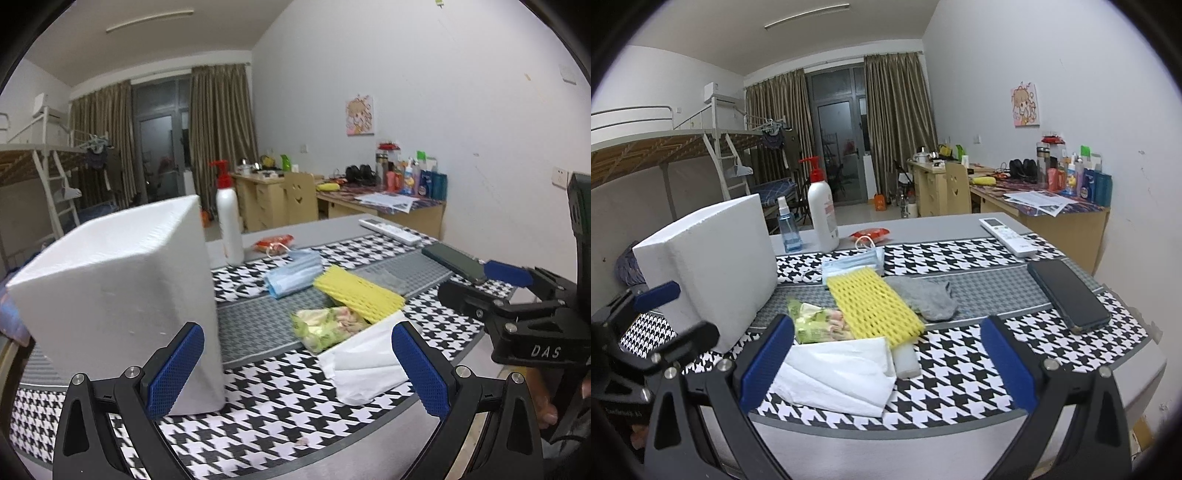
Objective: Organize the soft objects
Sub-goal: 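Move the left gripper to the white tissue and close on it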
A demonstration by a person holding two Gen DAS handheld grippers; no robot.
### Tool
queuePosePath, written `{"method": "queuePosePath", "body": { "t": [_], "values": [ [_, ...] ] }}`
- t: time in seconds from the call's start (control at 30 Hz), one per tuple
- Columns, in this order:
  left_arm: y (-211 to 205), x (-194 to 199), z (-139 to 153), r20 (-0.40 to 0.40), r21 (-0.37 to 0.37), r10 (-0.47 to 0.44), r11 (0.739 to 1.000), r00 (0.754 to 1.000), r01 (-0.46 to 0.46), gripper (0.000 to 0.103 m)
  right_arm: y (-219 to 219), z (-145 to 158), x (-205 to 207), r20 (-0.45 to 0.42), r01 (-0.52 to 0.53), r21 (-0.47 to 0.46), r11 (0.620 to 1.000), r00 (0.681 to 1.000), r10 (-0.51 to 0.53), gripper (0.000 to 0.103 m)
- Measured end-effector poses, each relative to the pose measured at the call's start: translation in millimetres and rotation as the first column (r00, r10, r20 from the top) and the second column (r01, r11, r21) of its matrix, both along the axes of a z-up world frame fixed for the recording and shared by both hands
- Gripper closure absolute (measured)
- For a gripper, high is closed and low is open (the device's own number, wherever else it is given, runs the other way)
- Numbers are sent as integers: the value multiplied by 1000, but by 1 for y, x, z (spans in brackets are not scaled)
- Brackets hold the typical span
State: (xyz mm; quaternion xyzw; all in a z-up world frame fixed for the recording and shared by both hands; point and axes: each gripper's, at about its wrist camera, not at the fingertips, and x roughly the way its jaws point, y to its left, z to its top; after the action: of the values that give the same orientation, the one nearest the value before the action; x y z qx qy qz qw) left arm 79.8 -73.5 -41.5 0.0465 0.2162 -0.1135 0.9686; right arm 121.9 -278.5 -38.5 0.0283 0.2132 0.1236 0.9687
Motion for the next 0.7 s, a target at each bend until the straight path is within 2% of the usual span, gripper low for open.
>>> {"method": "queuePosePath", "body": {
  "t": [0.43, 0.7],
  "values": [
    [-16, 20, -22, -100, 18, -55, 998, 993, 57, 1, -7, -7, 23, -45, -8, -30, 1000, 999, 7, 1],
    [-26, 30, -34, -141, 35, -117, 992, 983, 123, 1, -9, -13, 33, -72, -25, -47, 999, 997, 22, 1]
  ]
}}
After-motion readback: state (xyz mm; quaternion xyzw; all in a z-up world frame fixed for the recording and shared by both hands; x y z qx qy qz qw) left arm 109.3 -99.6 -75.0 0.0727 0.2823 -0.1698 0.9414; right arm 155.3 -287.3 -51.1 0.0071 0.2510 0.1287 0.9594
